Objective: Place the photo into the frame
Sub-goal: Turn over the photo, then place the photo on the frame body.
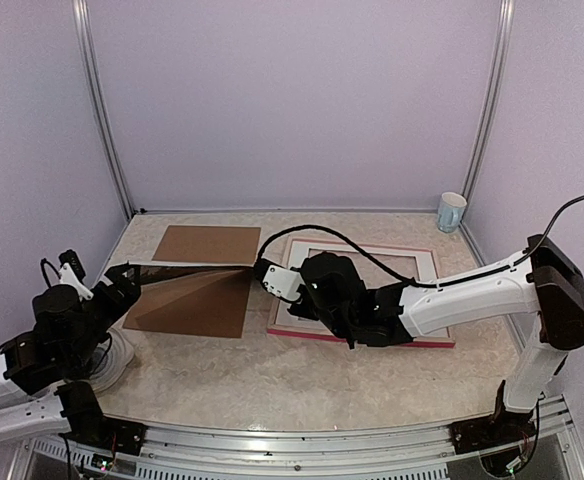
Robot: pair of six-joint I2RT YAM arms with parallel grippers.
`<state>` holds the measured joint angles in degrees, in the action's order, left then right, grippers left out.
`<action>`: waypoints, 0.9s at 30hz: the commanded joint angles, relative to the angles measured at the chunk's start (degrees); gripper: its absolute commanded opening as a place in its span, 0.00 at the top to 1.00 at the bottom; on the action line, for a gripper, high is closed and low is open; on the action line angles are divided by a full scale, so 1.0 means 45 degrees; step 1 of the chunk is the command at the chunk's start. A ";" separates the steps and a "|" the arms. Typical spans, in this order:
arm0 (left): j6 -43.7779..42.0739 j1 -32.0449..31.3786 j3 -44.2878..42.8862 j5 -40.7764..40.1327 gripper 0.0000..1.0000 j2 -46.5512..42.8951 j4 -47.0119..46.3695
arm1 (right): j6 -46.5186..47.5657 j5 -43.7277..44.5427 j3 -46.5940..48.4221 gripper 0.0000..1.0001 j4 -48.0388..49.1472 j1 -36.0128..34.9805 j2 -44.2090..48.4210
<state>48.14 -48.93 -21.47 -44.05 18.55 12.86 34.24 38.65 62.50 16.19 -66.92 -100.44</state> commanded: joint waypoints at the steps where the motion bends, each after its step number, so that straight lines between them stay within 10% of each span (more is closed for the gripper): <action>1: -0.0653 -0.0065 0.0174 0.0351 0.06 -0.1472 -0.0504 | 0.0345 0.0479 -0.0139 0.99 0.0458 -0.0171 -0.0286; 9: -0.0341 -0.0063 -0.0586 0.0230 0.05 -0.1630 0.0772 | 0.1254 0.0697 -0.0092 1.00 0.0773 -0.0133 -0.0416; 21: -0.0052 -0.0062 -0.0496 0.1057 0.02 0.1456 -0.0019 | -0.0700 -0.0469 0.0036 0.99 -0.4197 -0.0164 -0.0296; 27: -0.0093 -0.0065 -0.0130 0.1623 0.02 0.2760 -0.1444 | -0.2294 -0.2929 0.0086 0.84 -0.6259 -0.0464 -0.0072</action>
<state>47.59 -48.95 -22.90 -38.87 28.97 11.49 30.55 33.93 62.24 -2.98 -67.40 -101.58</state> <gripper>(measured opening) 0.980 0.089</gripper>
